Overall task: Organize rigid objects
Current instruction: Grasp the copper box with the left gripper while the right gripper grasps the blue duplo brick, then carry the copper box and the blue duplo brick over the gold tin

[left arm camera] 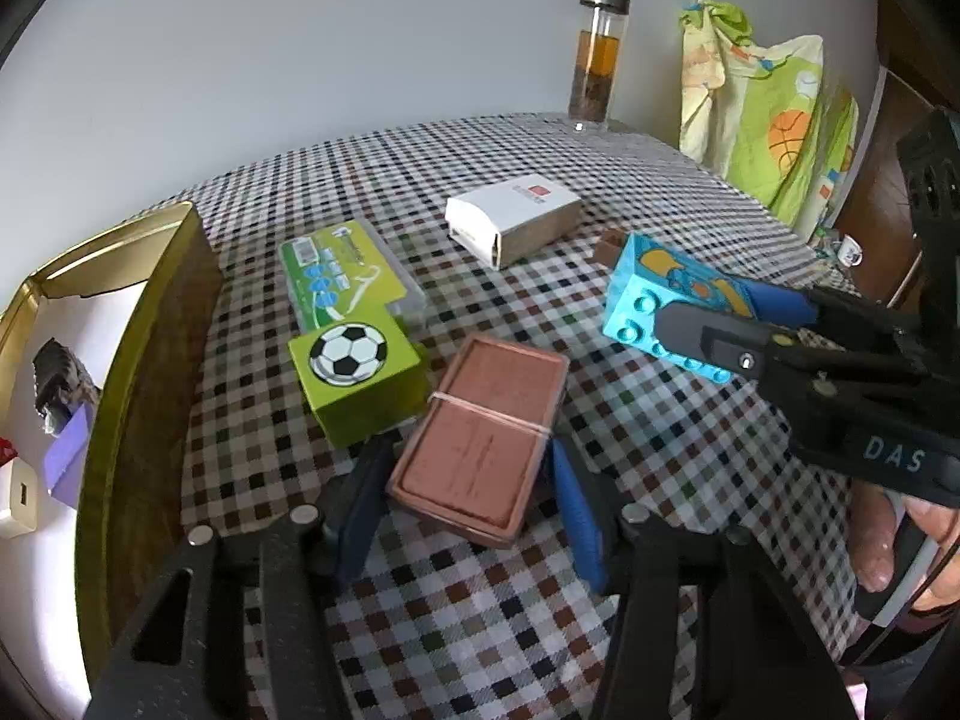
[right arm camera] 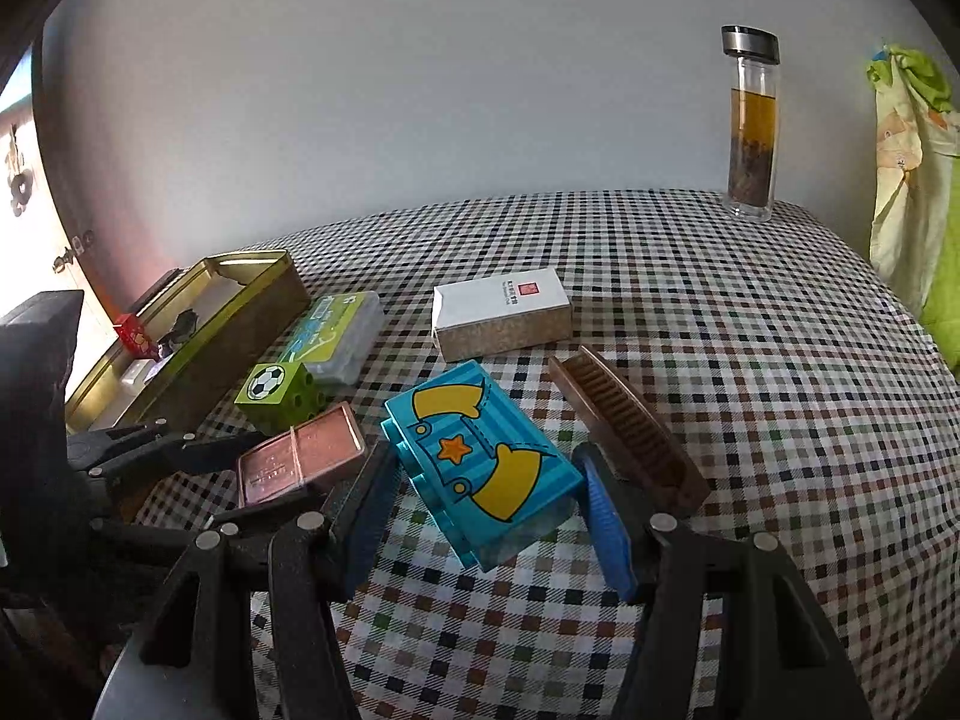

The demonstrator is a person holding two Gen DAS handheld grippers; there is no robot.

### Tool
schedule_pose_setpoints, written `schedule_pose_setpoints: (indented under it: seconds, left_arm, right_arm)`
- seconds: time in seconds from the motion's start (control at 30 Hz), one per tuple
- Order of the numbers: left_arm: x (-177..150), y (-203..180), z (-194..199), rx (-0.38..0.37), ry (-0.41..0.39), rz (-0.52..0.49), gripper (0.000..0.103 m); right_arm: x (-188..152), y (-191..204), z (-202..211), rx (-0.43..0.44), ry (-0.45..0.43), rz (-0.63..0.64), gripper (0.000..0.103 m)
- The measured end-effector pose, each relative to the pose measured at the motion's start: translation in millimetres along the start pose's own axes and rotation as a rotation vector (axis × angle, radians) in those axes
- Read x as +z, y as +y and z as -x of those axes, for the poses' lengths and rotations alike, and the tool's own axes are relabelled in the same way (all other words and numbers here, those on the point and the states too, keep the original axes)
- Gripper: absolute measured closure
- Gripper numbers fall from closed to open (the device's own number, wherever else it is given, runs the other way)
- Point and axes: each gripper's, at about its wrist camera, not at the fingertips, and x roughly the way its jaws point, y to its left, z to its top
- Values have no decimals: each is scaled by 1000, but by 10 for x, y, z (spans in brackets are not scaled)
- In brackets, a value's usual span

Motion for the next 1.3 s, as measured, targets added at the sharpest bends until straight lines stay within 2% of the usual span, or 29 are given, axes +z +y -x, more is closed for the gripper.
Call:
schedule_pose_setpoints:
  seconds: [0.13,0.2,0.23,0.47,0.67,1.3]
  left_arm:
    - [6,-22,44,7,-26,-12,51]
    - [10,-38,80,7,-44,-21,58]
    - [14,-49,99,12,-55,-27,58]
    - [39,-110,125,32,-78,-56,59]
    - [24,-67,182,32,-110,-42,59]
    - [-53,-97,518,117,-314,-45,60]
  right_arm:
    - [0,-2,12,-9,-9,-3,42]
    - [3,1,26,-16,-16,-2,42]
    - [3,2,35,-19,-21,-1,42]
    - [8,4,54,-26,-31,4,42]
    - [9,5,55,-28,-35,4,42]
    - [-3,24,134,-50,-80,14,42]
